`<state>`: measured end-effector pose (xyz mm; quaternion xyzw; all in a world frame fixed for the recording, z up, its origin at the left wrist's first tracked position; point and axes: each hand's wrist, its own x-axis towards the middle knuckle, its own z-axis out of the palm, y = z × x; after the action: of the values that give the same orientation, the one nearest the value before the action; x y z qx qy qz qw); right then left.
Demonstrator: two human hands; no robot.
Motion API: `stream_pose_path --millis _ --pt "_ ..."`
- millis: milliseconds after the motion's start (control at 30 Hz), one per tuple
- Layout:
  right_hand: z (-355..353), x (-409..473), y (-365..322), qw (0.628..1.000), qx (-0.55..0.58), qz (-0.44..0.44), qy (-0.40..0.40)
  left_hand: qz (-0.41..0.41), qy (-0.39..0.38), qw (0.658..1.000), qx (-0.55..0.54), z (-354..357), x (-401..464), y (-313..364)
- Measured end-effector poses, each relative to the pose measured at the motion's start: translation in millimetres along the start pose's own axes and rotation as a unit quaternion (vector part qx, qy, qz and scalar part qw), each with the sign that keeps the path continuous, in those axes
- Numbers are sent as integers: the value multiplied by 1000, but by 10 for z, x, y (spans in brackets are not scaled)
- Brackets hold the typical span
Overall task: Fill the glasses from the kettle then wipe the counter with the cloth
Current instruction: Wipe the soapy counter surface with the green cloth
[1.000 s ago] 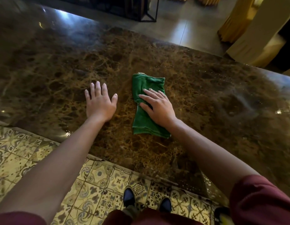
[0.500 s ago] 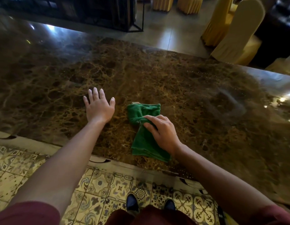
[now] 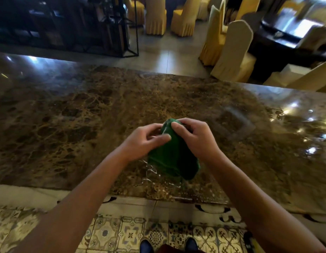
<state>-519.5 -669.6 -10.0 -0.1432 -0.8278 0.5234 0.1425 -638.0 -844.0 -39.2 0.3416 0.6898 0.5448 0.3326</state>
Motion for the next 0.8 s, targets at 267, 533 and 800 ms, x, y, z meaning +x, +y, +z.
stream_pose_path --millis 267,533,800 --pt "-368 6 333 958 -124 78 245 57 176 971 150 550 637 164" --pt "-680 621 682 903 367 205 89 -15 64 998 11 846 1470 451" --pt "-1357 1564 1501 941 -45 132 309 -42 171 947 268 -129 1729 -126"
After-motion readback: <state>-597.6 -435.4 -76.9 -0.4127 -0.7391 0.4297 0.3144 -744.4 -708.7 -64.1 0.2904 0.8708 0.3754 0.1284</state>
